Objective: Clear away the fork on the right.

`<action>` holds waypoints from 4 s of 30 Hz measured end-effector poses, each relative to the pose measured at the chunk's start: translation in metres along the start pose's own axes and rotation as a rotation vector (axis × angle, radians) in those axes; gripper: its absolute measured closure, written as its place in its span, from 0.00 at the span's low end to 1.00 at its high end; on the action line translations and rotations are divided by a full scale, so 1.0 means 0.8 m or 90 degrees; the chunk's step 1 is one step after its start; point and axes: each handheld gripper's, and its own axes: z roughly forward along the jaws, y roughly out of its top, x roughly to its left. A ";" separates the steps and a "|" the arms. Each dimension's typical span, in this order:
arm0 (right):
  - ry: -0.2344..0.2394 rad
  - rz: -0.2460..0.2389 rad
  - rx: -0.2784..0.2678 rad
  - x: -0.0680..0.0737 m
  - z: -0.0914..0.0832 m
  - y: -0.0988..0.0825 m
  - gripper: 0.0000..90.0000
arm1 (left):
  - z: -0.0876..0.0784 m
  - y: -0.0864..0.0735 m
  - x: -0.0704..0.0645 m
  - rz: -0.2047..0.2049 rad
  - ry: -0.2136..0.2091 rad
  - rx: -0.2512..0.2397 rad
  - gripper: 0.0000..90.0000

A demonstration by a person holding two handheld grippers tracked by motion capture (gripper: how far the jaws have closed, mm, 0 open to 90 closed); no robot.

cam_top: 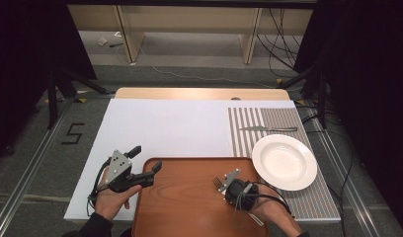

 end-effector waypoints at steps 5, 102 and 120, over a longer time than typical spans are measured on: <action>-0.009 0.007 0.006 -0.002 -0.001 -0.002 1.00 | 0.000 0.000 0.000 0.001 -0.001 0.000 0.18; -0.026 0.144 -0.234 -0.039 -0.049 -0.037 0.52 | 0.001 0.001 0.001 -0.002 0.002 0.000 0.18; -0.050 0.185 -0.366 -0.039 -0.068 -0.040 0.43 | 0.001 0.000 0.000 0.001 -0.007 0.007 0.18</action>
